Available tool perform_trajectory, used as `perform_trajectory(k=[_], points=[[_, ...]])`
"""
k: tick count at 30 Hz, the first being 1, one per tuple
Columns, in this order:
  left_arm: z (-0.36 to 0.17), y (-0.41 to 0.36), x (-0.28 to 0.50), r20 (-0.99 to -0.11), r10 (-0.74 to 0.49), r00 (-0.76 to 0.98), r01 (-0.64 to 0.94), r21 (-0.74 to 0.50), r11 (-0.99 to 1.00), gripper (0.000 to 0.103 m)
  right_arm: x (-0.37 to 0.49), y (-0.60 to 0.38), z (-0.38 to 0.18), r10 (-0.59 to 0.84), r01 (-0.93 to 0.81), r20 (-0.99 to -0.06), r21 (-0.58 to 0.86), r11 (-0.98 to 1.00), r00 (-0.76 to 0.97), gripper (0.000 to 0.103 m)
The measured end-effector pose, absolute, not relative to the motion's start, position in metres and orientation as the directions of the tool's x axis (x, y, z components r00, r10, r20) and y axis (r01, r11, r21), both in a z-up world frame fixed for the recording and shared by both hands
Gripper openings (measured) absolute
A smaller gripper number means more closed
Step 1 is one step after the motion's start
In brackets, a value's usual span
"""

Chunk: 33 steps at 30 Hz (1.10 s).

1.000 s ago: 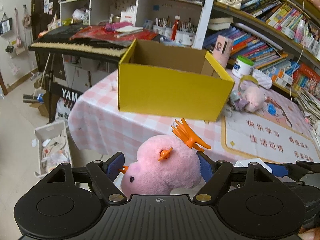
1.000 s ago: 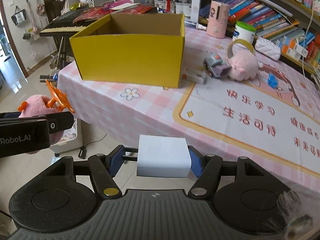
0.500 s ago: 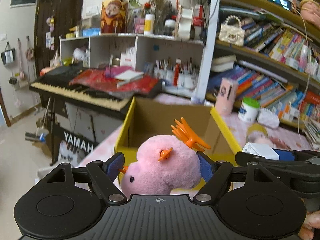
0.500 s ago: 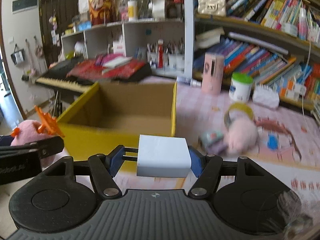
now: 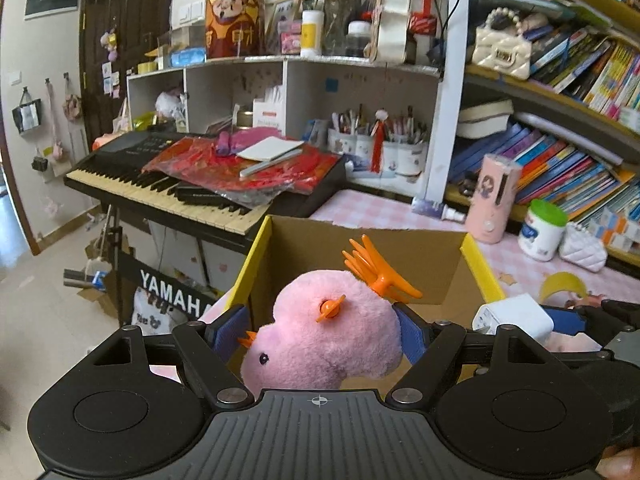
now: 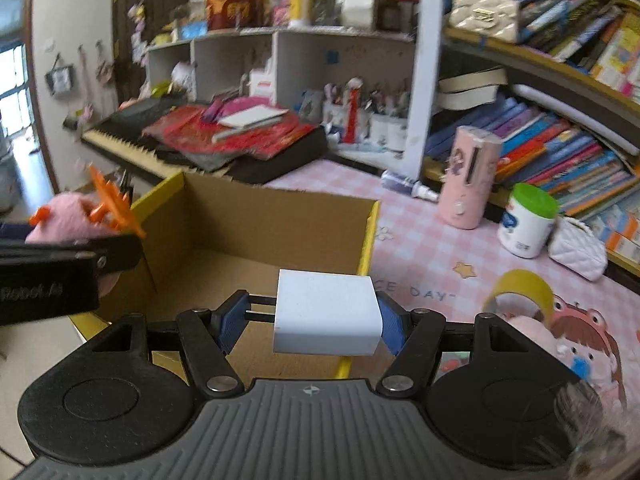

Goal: Organize objects
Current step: 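Lower the pig and plug into the yellow box and open both tools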

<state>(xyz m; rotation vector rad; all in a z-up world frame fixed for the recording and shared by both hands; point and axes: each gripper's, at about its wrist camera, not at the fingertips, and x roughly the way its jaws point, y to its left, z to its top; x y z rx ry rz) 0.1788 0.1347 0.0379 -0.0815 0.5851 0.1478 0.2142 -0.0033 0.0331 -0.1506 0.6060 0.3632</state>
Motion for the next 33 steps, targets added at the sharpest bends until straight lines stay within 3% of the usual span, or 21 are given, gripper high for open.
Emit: perform_trajectory(k=[11, 17, 33], points=[[0.023, 0.134, 0.214, -0.610, 0.167, 0.775, -0.203, 0.010, 0.979, 0.078, 0.250, 0.022, 0.016, 0.388, -0.567, -0.599, -0.137, 0.812, 0.701, 0.064], [0.013, 0.132, 0.225, -0.639, 0.178, 0.748, -0.212, 0.024, 0.977, 0.078, 0.267, 0.028, 0.001, 0.408, -0.633, -0.670, -0.120, 0.765, 0.620, 0.064], [-0.007, 0.116, 0.241, -0.698, 0.179, 0.693, -0.203, 0.049, 0.978, 0.078, 0.286, 0.020, -0.002, 0.513, -0.812, -0.731, -0.098, 0.575, 0.451, 0.064]])
